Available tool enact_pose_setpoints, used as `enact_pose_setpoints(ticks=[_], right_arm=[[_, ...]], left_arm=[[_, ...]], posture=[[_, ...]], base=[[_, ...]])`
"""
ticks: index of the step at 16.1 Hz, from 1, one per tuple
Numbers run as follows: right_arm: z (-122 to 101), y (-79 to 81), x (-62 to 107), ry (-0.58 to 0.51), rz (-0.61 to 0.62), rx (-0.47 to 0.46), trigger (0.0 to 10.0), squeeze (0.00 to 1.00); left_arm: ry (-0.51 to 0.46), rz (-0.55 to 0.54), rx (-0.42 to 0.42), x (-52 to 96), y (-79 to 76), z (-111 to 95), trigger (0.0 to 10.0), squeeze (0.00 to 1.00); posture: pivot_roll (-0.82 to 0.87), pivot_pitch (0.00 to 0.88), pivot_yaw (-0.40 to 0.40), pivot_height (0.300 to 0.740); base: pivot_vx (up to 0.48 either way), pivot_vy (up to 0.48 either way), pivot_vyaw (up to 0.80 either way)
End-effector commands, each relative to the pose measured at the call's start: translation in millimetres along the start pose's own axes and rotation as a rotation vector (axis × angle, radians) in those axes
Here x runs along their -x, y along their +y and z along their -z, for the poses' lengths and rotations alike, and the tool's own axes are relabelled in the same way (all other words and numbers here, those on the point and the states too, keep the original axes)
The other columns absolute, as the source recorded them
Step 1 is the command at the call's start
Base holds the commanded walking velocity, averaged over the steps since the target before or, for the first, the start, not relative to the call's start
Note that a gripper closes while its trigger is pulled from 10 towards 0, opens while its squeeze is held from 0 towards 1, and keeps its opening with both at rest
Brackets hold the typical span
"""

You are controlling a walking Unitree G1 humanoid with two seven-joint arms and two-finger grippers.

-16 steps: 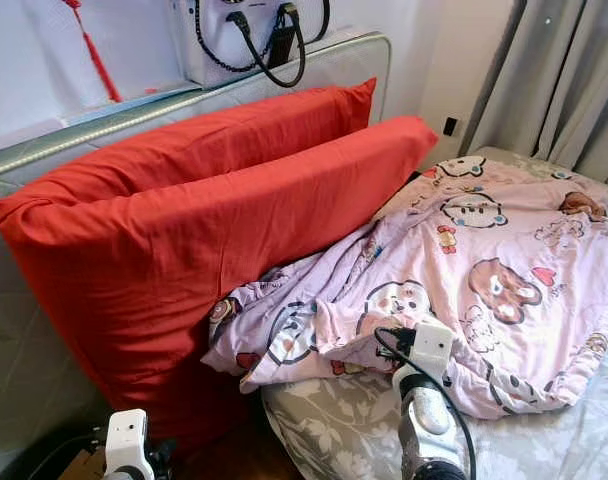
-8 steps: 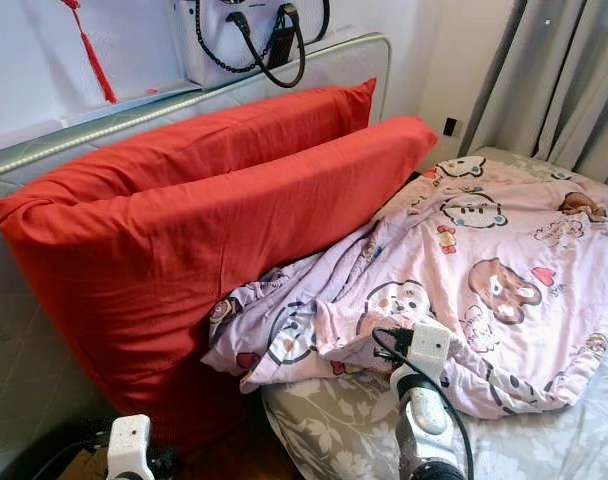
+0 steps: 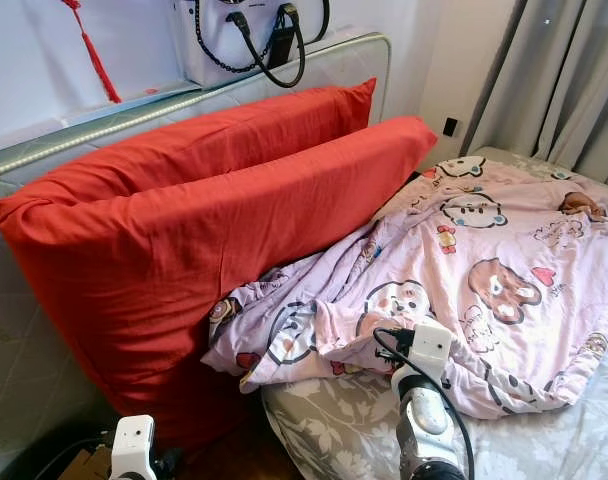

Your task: Clean up the room

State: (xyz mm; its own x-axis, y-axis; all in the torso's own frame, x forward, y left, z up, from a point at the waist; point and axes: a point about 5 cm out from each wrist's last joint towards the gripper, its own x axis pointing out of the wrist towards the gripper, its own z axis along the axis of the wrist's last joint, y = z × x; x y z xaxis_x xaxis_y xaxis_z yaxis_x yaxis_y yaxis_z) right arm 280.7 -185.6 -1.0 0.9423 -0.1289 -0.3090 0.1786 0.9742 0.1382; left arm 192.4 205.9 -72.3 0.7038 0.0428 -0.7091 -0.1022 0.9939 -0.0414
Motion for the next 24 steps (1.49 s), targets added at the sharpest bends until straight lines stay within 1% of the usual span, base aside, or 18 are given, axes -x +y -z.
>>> enact_pose_setpoints(ticks=[1, 6, 7, 12, 15, 19, 24], right_arm=[[-3.7, 1.4, -2.3, -0.007, -0.004, 0.002, 10.0, 0.0], [-2.3, 2.1, -2.3, 0.006, -0.006, 0.017, 10.0, 0.0], [-2.7, 2.6, -2.3, 0.002, -0.01, 0.036, 10.0, 0.0], [-1.2, 5.9, -1.7, 0.007, -0.016, 0.029, 10.0, 0.0], [-1.0, 5.4, -1.3, 0.003, -0.012, 0.023, 10.0, 0.0], [-1.5, 5.4, -1.4, -0.003, -0.007, 0.016, 10.0, 0.0], [-5.4, 0.2, -1.7, -0.03, 0.031, 0.014, 10.0, 0.0]], left_arm=[[0.019, 0.005, -0.016, 0.6, -1.0, 3.7, 10.0, 0.0], [0.019, 0.006, -0.02, 0.6, -0.9, 3.6, 10.0, 0.0], [0.022, 0.011, -0.037, 0.5, -0.8, 3.4, 10.0, 0.0], [0.029, 0.014, -0.049, 1.4, 0.1, 5.7, 10.0, 0.0], [0.033, 0.023, -0.062, 1.8, -0.9, 7.0, 10.0, 0.0], [0.03, 0.022, -0.058, 1.9, -0.7, 7.1, 10.0, 0.0], [0.028, 0.025, -0.059, 1.9, -0.5, 6.5, 10.0, 0.0]], posture=[[0.04, 0.0, 0.002, 0.74], [0.04, 0.0, 0.005, 0.74], [0.04, 0.0, 0.005, 0.74], [0.05, 0.0, 0.005, 0.74], [0.05, 0.0, 0.004, 0.74], [0.05, 0.0, 0.004, 0.74], [0.05, 0.0, 0.005, 0.74]], base=[[0.0, 0.0, 0.0], [0.0, 0.0, 0.0], [0.0, 0.0, 0.0], [0.0, 0.0, 0.0], [0.0, 0.0, 0.0], [0.0, 0.0, 0.0], [0.0, 0.0, 0.0]])
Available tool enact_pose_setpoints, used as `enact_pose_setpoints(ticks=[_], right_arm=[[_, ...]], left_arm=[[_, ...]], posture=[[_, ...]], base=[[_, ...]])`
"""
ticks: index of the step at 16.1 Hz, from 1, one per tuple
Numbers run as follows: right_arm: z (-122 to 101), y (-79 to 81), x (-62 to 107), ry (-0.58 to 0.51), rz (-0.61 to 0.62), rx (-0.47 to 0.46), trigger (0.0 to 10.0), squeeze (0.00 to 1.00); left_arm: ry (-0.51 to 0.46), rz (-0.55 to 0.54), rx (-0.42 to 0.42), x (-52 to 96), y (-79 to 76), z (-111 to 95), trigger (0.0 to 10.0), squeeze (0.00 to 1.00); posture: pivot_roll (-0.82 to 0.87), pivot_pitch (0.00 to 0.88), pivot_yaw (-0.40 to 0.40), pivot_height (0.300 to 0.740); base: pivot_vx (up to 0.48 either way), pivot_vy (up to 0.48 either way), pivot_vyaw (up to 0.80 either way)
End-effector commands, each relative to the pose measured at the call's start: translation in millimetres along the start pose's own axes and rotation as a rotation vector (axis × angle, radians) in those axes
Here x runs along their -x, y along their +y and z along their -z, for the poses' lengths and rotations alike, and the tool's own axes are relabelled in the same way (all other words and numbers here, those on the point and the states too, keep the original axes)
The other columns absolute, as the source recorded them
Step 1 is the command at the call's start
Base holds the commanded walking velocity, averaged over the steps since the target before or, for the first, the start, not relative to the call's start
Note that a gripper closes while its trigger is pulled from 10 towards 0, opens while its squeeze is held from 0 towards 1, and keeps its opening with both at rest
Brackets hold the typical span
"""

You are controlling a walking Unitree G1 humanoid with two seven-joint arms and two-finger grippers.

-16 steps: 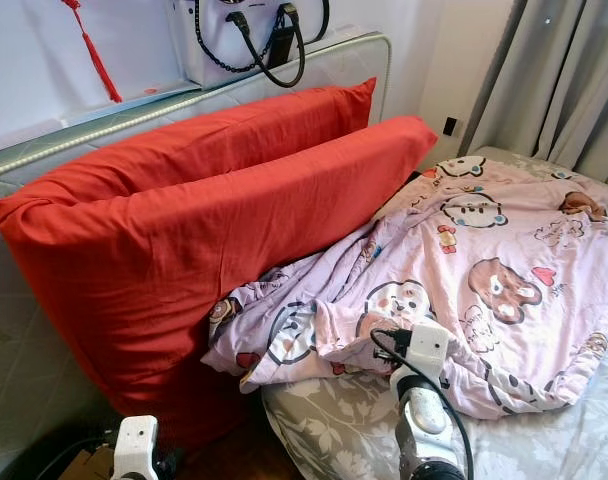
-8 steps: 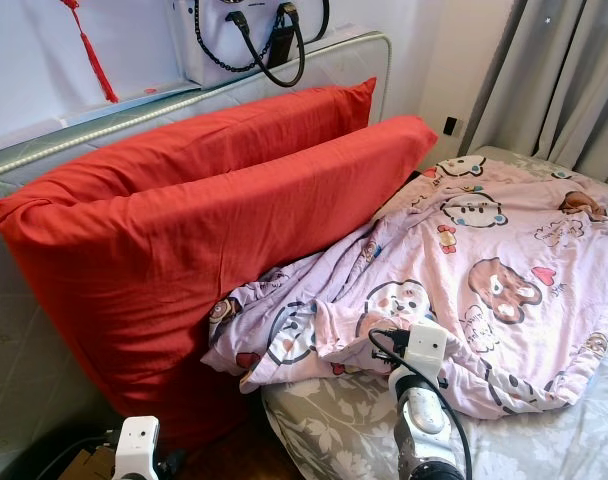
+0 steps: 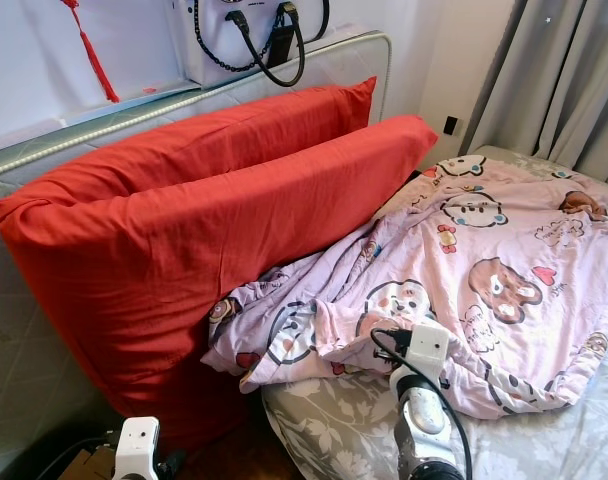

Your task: Clean up the room

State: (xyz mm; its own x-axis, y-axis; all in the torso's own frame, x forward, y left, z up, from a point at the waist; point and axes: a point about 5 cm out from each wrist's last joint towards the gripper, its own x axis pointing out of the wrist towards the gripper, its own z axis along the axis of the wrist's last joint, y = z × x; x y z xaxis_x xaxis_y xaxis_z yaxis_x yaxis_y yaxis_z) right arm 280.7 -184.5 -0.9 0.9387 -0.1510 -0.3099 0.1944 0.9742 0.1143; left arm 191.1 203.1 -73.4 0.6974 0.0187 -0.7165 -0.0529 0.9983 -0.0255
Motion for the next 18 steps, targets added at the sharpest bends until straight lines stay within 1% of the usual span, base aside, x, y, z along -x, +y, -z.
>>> enact_pose_setpoints(ticks=[1, 6, 12, 15, 18], right_arm=[[-7, -2.5, -1.6, -0.042, 0.019, -0.013, 10.0, 0.0], [-13, -6.3, -2.5, -0.084, 0.043, -0.017, 10.0, 0.0], [-15, -7.9, -2.5, -0.103, 0.053, -0.018, 10.0, 0.0], [-18, -7.1, -2.5, -0.131, 0.049, -0.027, 10.0, 0.0], [-19, -6.8, -2.5, -0.134, 0.049, -0.028, 10.0, 0.0]], left_arm=[[0.015, 0.002, -0.012, 1.5, 1.9, 4, 10.0, 0.0], [0.01, 0.005, -0.008, 1.5, 1.0, 4, 10.0, 0.0], [0.008, 0.007, -0.004, 1.4, -0.5, 4, 10.0, 0.0], [0.009, 0.006, -0.001, 1.6, -0.1, 5, 10.0, 0.0], [0.007, 0.008, -0.001, 1.6, 0.2, 4, 10.0, 0.0]], posture=[[0.05, 0.0, 0.005, 0.74], [0.05, 0.0, 0.006, 0.74], [0.05, 0.0, 0.004, 0.74], [0.05, 0.0, 0.006, 0.74], [0.05, 0.0, 0.007, 0.74]], base=[[0.0, 0.0, 0.0], [0.0, 0.0, 0.0], [0.0, 0.0, 0.0], [0.0, 0.0, 0.0], [0.0, 0.0, 0.0]])
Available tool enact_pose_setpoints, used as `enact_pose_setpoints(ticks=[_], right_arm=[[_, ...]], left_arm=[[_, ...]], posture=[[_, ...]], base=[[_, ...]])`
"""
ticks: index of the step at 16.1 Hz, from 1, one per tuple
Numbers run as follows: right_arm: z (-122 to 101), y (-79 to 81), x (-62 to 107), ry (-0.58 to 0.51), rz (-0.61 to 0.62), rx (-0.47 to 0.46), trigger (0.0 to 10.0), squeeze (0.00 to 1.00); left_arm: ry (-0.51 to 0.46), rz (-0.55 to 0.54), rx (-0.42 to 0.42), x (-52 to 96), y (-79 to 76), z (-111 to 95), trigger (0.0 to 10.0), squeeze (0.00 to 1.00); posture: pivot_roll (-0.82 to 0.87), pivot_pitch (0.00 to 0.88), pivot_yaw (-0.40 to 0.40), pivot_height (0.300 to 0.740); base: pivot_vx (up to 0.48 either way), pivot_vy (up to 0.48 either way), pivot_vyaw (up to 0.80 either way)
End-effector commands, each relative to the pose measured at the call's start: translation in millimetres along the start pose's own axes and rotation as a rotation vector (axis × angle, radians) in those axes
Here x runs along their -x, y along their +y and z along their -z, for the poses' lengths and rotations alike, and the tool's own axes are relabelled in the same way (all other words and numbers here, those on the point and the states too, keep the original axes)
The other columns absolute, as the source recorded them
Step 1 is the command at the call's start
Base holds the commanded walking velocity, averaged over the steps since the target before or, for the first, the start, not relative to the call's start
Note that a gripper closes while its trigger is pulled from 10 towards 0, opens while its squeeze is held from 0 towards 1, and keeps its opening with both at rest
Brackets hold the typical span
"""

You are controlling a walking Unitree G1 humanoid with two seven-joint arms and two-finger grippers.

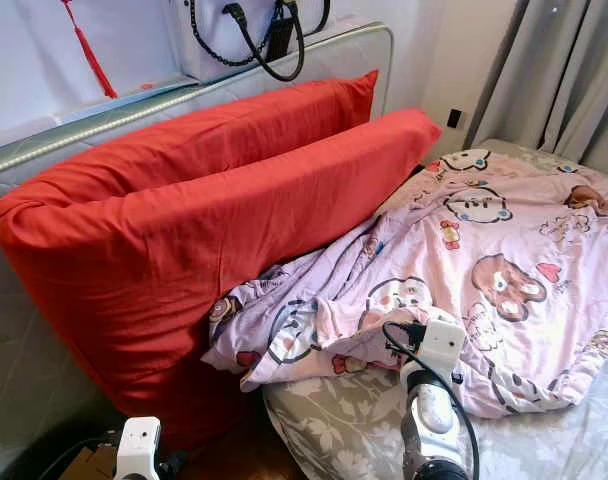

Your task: Clean up the room

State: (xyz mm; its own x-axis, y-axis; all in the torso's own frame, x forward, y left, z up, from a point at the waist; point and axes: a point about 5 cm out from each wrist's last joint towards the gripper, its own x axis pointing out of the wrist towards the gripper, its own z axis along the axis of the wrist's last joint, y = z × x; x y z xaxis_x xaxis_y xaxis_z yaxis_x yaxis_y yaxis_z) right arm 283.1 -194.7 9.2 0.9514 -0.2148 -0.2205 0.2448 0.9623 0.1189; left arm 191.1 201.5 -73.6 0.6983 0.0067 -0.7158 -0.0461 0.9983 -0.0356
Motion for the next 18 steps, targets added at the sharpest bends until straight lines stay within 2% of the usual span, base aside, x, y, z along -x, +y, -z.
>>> enact_pose_setpoints(ticks=[1, 11, 17, 18], right_arm=[[-6.4, 1.8, -2.5, -0.034, 0.001, -0.011, 10.0, 0.0], [-7.2, 2.7, -3.0, -0.037, 0.001, -0.014, 10.0, 0.0], [-8.0, -3.0, -3.0, -0.042, 0.034, -0.009, 10.0, 0.0], [-9.0, -4.9, -3.1, -0.049, 0.049, -0.004, 10.0, 0.0]], left_arm=[[0.007, -0.004, -0.004, 1.6, 1.8, 4.1, 10.0, 0.0], [-0.003, 0.004, -0.001, 0.8, 0.6, 1.5, 10.0, 0.0], [-0.004, 0.007, -0.001, 0.7, -0.1, 1.2, 10.0, 0.0], [-0.003, 0.006, -0.001, 0.8, 0.1, 1.6, 10.0, 0.0]], posture=[[0.05, 0.0, 0.007, 0.74], [0.05, 0.0, 0.01, 0.74], [0.05, 0.0, 0.011, 0.74], [0.05, 0.0, 0.011, 0.74]], base=[[0.0, 0.0, 0.0], [-0.229, 0.0, 0.0], [-0.271, 0.0, 0.0], [0.262, 0.0, 0.0]])
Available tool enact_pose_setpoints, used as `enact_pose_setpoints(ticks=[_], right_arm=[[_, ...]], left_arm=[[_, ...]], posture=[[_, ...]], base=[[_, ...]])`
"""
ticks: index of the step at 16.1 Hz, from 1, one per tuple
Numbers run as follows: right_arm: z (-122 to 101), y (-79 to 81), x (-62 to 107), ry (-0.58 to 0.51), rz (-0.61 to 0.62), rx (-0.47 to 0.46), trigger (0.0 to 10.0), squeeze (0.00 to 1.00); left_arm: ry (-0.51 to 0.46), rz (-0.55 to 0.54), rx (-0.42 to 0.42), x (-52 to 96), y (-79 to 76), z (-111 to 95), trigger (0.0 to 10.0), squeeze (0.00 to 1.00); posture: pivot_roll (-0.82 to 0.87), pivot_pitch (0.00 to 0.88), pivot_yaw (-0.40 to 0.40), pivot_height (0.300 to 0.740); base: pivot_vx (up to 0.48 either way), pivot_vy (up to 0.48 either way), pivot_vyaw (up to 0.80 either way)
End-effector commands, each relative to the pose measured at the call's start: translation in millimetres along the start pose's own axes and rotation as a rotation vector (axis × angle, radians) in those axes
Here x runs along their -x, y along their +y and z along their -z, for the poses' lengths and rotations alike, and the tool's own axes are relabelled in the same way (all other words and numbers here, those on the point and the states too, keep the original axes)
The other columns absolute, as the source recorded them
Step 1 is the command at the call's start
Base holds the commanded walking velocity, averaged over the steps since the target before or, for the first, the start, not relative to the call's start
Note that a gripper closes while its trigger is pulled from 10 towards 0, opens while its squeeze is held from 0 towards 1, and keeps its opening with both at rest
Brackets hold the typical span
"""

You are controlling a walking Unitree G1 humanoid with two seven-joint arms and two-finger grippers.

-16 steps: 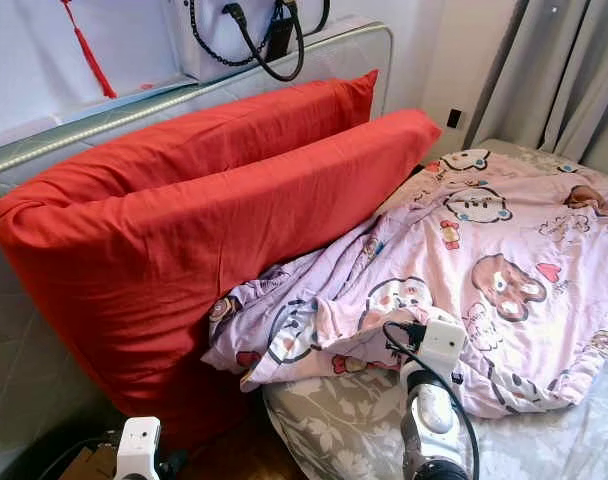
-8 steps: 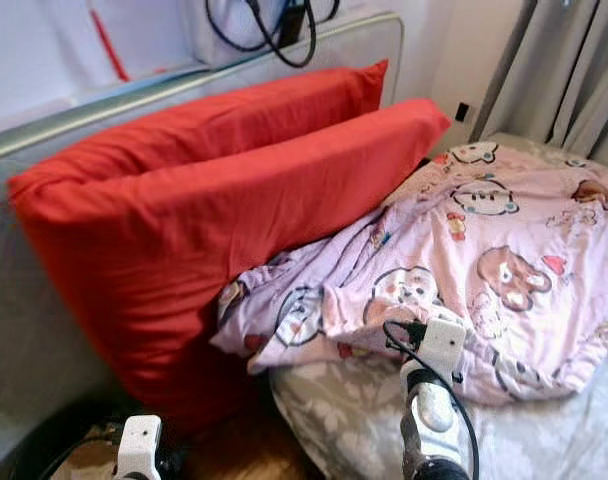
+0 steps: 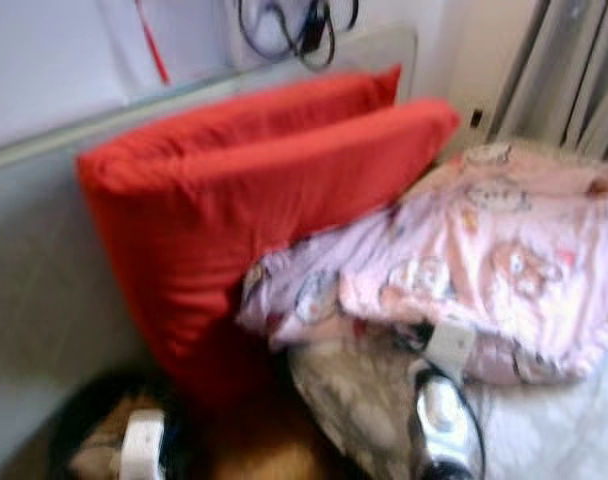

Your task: Clean up the room

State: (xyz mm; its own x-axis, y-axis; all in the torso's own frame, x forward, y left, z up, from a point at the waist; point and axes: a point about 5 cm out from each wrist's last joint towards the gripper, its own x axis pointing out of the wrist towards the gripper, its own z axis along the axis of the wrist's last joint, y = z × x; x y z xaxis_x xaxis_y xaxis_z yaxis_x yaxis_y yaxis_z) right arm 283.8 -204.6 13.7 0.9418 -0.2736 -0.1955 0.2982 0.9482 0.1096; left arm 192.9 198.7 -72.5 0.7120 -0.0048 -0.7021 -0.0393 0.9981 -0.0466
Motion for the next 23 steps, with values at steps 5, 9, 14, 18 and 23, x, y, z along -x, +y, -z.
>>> enact_pose_setpoints(ticks=[5, 9, 14, 18, 23], right_arm=[[-10, -12.6, -2.8, -0.062, 0.099, 0.019, 10.0, 0.0], [-7, -14.7, -0.7, -0.052, 0.104, 0.024, 10.0, 0.0], [-4, -15.6, 1.1, -0.041, 0.099, 0.036, 10.0, 0.0], [-4, -24.1, 2.7, -0.046, 0.126, 0.044, 10.0, 0.0], [5, -30.4, 8.1, -0.004, 0.145, 0.067, 10.0, 0.0]], left_arm=[[0.02, -0.005, -0.006, 2.2, 3.4, 6, 10.0, 0.0], [0.02, -0.004, -0.008, 1.8, 2.9, 5, 10.0, 0.0], [0.021, -0.002, -0.007, 1.9, 2.6, 5, 10.0, 0.0], [0.021, -0.005, -0.003, 1.9, 2.1, 6, 10.0, 0.0], [0.036, -0.014, -0.007, 2.1, 2.8, 7, 10.0, 0.0]], posture=[[0.04, 0.0, 0.014, 0.74], [0.04, 0.0, 0.011, 0.74], [0.04, 0.0, 0.006, 0.74], [0.04, 0.0, 0.003, 0.74], [0.03, 0.0, 0.005, 0.74]], base=[[-0.269, 0.0, 0.0], [-0.27, 0.0, 0.0], [-0.293, 0.0, 0.0], [-0.266, 0.0, 0.0], [0.0, 0.0, 0.0]])
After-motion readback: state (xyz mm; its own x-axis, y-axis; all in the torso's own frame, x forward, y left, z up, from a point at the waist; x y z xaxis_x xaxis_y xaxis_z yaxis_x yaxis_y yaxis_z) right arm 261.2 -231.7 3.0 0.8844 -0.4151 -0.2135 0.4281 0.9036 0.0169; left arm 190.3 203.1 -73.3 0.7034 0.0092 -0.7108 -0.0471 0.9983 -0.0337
